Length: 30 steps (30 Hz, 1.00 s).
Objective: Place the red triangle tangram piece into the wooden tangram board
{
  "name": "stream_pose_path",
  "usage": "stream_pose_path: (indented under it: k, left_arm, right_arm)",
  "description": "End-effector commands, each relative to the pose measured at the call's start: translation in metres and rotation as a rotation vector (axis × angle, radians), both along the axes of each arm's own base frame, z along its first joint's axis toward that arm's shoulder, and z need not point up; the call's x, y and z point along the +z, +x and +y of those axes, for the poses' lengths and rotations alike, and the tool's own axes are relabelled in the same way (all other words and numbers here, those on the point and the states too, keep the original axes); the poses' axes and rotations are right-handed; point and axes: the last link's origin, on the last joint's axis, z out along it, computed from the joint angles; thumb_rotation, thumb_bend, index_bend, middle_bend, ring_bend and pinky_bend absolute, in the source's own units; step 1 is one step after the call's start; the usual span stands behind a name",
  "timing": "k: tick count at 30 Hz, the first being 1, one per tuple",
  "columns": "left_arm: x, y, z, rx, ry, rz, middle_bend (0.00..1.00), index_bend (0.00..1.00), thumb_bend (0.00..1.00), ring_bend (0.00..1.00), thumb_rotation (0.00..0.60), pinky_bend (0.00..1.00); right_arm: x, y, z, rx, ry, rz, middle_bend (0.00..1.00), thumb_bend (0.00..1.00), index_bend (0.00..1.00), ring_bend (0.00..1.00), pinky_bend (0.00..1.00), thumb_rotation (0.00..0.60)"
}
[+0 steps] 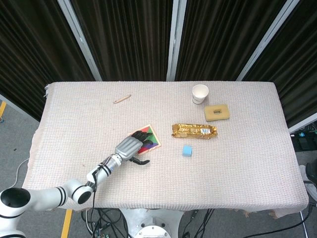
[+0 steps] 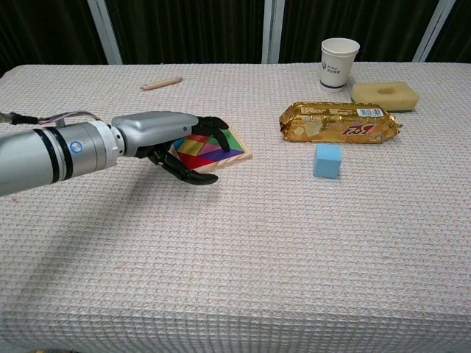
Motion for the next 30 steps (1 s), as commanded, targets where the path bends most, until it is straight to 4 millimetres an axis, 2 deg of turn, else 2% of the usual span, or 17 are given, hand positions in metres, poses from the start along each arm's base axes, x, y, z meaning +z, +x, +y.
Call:
stream_pose_path:
  k: [1, 7, 10, 13, 16, 17, 23, 30]
  left_arm:
    - [0.004, 0.002, -0.001, -0.008, 0.009, -0.015, 0.00, 0.23, 0.22, 0.00, 0.308, 0.00]
    - [0.029, 0.009, -0.005, -0.034, 0.053, -0.090, 0.00, 0.21, 0.22, 0.00, 0.309, 0.00]
    - [0.052, 0.000, -0.009, -0.040, 0.123, -0.122, 0.00, 0.20, 0.22, 0.00, 0.321, 0.00]
    - [0.081, -0.027, -0.018, -0.005, 0.242, -0.136, 0.00, 0.19, 0.22, 0.00, 0.387, 0.00]
    - [0.110, -0.060, -0.036, 0.019, 0.400, -0.082, 0.00, 0.19, 0.22, 0.00, 0.523, 0.00]
    - [0.118, -0.070, -0.043, 0.017, 0.440, -0.051, 0.00, 0.19, 0.22, 0.00, 0.539, 0.00]
    - [0.161, -0.131, -0.093, 0.079, 0.594, 0.114, 0.00, 0.17, 0.10, 0.00, 0.549, 0.00]
    - [0.191, -0.169, -0.126, 0.170, 0.626, 0.148, 0.00, 0.17, 0.07, 0.00, 0.554, 0.00]
  right_arm:
    - [0.001, 0.000, 0.000, 0.001, -0.002, 0.001, 0.00, 0.35, 0.00, 0.00, 0.00, 0.600]
    - [0.000, 0.002, 0.000, 0.005, -0.003, 0.001, 0.00, 0.35, 0.00, 0.00, 0.00, 0.600]
    - [0.000, 0.003, 0.001, 0.011, -0.003, 0.002, 0.00, 0.35, 0.00, 0.00, 0.00, 0.600]
    - [-0.001, 0.004, 0.001, 0.017, -0.003, 0.002, 0.00, 0.35, 0.00, 0.00, 0.00, 0.600]
    - [-0.003, 0.005, 0.002, 0.033, 0.008, -0.002, 0.00, 0.33, 0.00, 0.00, 0.00, 0.600]
    - [-0.004, 0.005, 0.002, 0.040, 0.012, -0.003, 0.00, 0.32, 0.00, 0.00, 0.00, 0.600]
    - [-0.011, 0.010, 0.009, 0.078, 0.028, 0.010, 0.00, 0.29, 0.00, 0.00, 0.00, 0.600]
    - [-0.022, 0.009, 0.013, 0.062, 0.051, 0.014, 0.00, 0.29, 0.00, 0.00, 0.00, 0.600]
